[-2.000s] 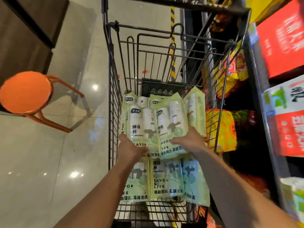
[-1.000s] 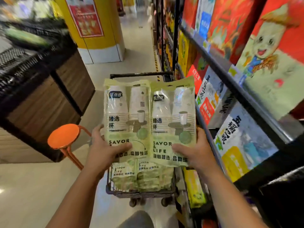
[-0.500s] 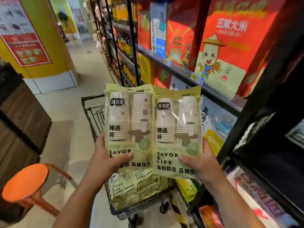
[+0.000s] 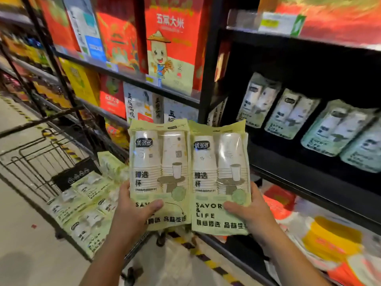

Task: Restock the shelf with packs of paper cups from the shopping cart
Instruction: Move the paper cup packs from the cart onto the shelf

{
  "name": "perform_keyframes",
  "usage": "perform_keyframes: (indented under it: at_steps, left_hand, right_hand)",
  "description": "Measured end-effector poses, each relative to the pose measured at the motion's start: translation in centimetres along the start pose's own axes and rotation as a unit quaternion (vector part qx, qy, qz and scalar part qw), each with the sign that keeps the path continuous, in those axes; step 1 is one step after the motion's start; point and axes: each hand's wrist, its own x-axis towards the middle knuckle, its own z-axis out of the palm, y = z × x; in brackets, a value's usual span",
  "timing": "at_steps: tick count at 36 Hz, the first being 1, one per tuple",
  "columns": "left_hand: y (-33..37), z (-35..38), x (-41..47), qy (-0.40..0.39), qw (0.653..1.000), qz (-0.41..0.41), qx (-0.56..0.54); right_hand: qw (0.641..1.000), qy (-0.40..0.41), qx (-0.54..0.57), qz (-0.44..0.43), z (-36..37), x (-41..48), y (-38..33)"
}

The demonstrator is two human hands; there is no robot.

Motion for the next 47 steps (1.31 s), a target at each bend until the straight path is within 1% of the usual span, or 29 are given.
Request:
perform_keyframes:
  at_steps: [3,6,9,12,15,18,23,28,33,37,40,43,47]
  left_hand:
    - [1.2,2.8,-0.2,-0.032,0.999,0.002,0.010]
    - [2.1,5.8,-0.6,-0.063,0.997,0.021,0.025]
    - [3.1,9.7,-1.3,-0.104,0.994,0.024,0.004]
    - [4.1,14.2,-2.2,-0.154,0.987,0.034,0.012]
    - [4.6,19.0,-3.2,-0.194,0.980,0.034,-0.008]
    - [5.2,24.4,-4.4,-0.240,0.970,0.040,-0.003]
    - [5.3,33.9,-7.4,-0.263,0.962,0.069,0.019]
    - [4.9,41.5,-9.1,-0.284,0.955,0.079,0.034]
    - [5.0,46.5,-11.1,-0.273,0.957,0.075,0.064]
    - [5.8,48.1,-10.5,-0.275,0.952,0.076,0.109]
    - [6.5,48.8,-9.4,-0.276,0.950,0.085,0.123]
    - [7.4,50.1,-8.3,-0.271,0.949,0.104,0.123]
    - [7.3,51.6,-5.2,-0.278,0.942,0.132,0.134]
  right_hand:
    - [0.999,0.046,-0.009,-0.011,-3.0,-2.0,0.0]
    - [0.995,0.089,-0.016,-0.028,-6.0,-4.0,0.3]
    - [0.991,0.129,-0.003,-0.035,-9.3,-5.9,0.5]
    - [0.987,0.157,0.019,-0.037,-13.2,-7.6,0.8]
    - [0.981,0.188,0.037,-0.035,-17.8,-9.4,1.3]
    - [0.974,0.224,0.032,-0.035,-23.0,-11.2,1.8]
    - [0.961,0.272,0.029,-0.031,-32.7,-13.6,2.8]
    - [0.959,0.281,-0.003,-0.043,-41.1,-14.4,3.3]
    - [0.958,0.279,-0.046,-0.043,-46.5,-14.2,3.8]
    - [0.962,0.258,-0.084,-0.046,-48.8,-12.8,4.2]
    - [0.972,0.226,-0.049,-0.045,-49.7,-11.3,4.3]
    - [0.972,0.231,-0.013,-0.049,-50.2,-9.7,3.9]
    - [0.973,0.224,-0.033,-0.055,-50.8,-7.4,3.5]
